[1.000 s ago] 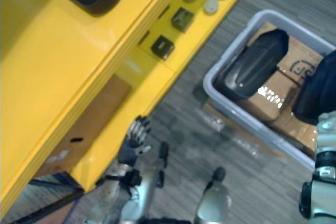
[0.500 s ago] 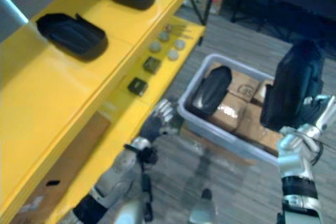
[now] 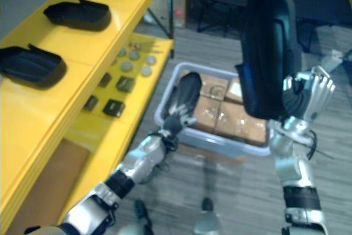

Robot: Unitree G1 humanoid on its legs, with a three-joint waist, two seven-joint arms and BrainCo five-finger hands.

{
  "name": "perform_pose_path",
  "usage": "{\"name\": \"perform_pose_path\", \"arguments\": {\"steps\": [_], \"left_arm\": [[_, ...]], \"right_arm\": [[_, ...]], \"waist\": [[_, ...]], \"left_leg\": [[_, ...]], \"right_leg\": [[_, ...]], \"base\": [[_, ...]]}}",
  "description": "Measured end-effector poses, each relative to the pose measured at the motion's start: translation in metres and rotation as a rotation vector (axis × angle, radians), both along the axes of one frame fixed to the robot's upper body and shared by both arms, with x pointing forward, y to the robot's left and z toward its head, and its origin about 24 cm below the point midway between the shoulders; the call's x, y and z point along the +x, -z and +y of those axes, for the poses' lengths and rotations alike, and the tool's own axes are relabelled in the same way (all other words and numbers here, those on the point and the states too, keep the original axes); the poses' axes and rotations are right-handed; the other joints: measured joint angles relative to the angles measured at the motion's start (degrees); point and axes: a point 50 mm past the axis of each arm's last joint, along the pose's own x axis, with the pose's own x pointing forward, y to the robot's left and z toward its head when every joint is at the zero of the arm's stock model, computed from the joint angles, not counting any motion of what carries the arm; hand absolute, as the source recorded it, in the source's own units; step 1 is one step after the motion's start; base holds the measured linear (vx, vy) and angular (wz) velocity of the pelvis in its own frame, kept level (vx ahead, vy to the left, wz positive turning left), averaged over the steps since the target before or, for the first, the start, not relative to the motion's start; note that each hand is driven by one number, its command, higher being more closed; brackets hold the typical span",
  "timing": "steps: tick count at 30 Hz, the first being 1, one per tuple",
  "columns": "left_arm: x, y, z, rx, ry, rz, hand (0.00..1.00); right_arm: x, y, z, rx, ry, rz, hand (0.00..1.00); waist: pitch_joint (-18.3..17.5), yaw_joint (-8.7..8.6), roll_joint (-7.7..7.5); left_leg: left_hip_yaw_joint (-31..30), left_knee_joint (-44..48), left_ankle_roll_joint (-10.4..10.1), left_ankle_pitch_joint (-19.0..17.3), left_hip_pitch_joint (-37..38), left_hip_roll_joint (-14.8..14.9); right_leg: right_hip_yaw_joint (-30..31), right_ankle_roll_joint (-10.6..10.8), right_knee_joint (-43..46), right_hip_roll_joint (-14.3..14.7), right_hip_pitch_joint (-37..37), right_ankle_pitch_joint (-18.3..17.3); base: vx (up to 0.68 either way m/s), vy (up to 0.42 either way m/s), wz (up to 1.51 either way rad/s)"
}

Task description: Walk over and take plastic housings, then place them on the shelf

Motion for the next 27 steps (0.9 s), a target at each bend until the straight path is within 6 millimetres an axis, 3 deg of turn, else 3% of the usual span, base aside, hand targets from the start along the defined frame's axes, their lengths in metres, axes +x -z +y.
{"name": "perform_pose_path", "arguments": {"steps": [7, 19, 27], "left_arm": [[0.003, 0.012, 0.008, -0.006, -0.068, 0.032, 0.0], [-0.007, 0.017, -0.016, -0.097, 0.018, 0.056, 0.0], [-0.02, 0.019, -0.037, -0.31, 0.193, 0.142, 0.0]], "right_arm": [[-0.009, 0.019, 0.018, -0.035, -0.117, 0.036, 1.0], [-0.021, 0.047, 0.039, 0.024, -0.209, 0.115, 1.0], [-0.02, 0.057, 0.058, 0.029, -0.285, 0.171, 1.0]], "waist": [[-2.56, -1.26, 0.42], [-4.45, -1.2, -0.03], [-4.5, -1.12, -0.04]], "left_leg": [[-0.05, -0.08, -0.19, -0.25, 0.94, 0.32], [1.08, -0.08, -0.11, -0.42, 1.5, 0.11], [0.56, -0.08, -0.03, -0.33, 1.58, 0.05]], "right_leg": [[0.35, -0.34, -0.28, 0.24, 0.75, -0.02], [1.58, -0.14, -2.06, 0.11, 1.23, 0.66], [1.19, 0.02, -2.22, 0.11, 1.78, 1.01]], "base": [[-0.03, 0.001, -0.03], [-0.01, 0.004, -0.05], [0.04, -0.002, 0.03]]}}
